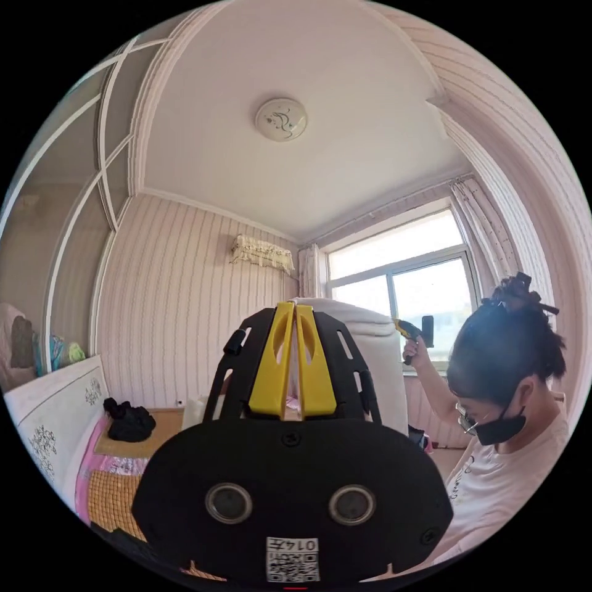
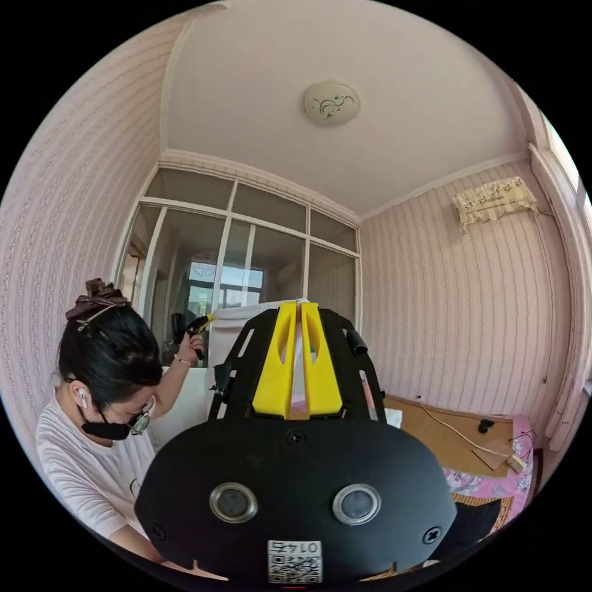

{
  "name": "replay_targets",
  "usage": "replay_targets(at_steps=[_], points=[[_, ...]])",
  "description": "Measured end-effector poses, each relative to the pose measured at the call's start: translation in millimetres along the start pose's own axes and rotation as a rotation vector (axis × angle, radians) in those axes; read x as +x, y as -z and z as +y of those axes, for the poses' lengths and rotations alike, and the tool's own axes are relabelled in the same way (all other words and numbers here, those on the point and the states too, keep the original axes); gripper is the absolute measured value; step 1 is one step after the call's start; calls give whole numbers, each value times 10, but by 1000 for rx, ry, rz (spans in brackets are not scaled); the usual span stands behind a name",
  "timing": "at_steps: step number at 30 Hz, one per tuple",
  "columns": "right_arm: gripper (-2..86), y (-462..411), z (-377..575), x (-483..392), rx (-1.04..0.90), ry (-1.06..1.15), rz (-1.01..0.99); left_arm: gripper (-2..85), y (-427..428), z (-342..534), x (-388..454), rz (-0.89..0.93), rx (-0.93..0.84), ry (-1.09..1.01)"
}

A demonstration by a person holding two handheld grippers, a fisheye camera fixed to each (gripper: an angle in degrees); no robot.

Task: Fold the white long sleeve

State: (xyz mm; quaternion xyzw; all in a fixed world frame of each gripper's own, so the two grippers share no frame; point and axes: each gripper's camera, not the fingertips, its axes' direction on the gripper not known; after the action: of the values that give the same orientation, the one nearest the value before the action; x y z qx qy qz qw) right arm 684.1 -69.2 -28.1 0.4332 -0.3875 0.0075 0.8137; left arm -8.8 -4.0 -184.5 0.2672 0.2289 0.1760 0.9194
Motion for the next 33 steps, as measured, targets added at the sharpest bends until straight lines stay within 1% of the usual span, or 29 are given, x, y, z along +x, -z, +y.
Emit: replay_targets(at_steps=[1, 3, 4, 6, 8, 9, 11, 13, 15, 17, 20, 22, 24, 25, 27, 28, 30, 31, 32, 33], points=[[3, -87, 20, 68, -30, -18, 17, -10, -74, 25, -92, -10, -24, 31], [4, -548, 302, 487, -204, -160, 95, -10, -492, 255, -496, -115, -192, 145], [4, -679, 419, 611, -257, -200, 114, -10, -617, 342, -606, -151, -248, 173], [4, -1154, 992, 1116, -439, -410, 180, -10, -1077, 755, -1044, -254, -434, 312], [4, -1379, 1304, 1374, -491, -540, 177, -10, -1302, 1003, -1267, -258, -479, 413], [3, -1458, 1341, 1458, -469, -574, 179, -10, -1411, 1081, -1354, -242, -467, 461], [3, -1532, 1145, 1496, -408, -551, 191, -10, -1531, 988, -1432, -239, -424, 484], [3, -1531, 759, 1467, -321, -481, 211, -10, -1574, 660, -1417, -259, -345, 419], [3, -1419, 265, 1356, -152, -372, 204, -10, -1574, 185, -1290, -276, -242, 289], [3, -1373, 60, 1284, -85, -302, 212, -10, -1572, -9, -1204, -287, -204, 217], [4, -1409, 89, 1282, -108, -236, 198, -10, -1543, 48, -1170, -258, -202, 165], [4, -1478, 340, 1343, -169, -233, 189, -10, -1562, 314, -1224, -246, -274, 149], [5, -1595, 911, 1473, -282, -263, 155, -10, -1611, 891, -1371, -285, -434, 152], [5, -1624, 1087, 1510, -308, -275, 142, -10, -1631, 1066, -1416, -299, -488, 151], [5, -1763, 1893, 1695, -445, -373, 138, -10, -1684, 1862, -1628, -339, -682, 190], [5, -1804, 2113, 1748, -487, -406, 142, -10, -1692, 2081, -1699, -329, -726, 231], [5, -1955, 3022, 1969, -648, -576, 157, -10, -1675, 2988, -1970, -276, -858, 475], [5, -1985, 3245, 2022, -688, -629, 159, -10, -1663, 3212, -2019, -278, -884, 532], [5, -2032, 3665, 2116, -754, -731, 155, -10, -1647, 3627, -2094, -282, -945, 626], [5, -2056, 4033, 2196, -802, -824, 164, -10, -1644, 3995, -2138, -298, -1022, 672]])
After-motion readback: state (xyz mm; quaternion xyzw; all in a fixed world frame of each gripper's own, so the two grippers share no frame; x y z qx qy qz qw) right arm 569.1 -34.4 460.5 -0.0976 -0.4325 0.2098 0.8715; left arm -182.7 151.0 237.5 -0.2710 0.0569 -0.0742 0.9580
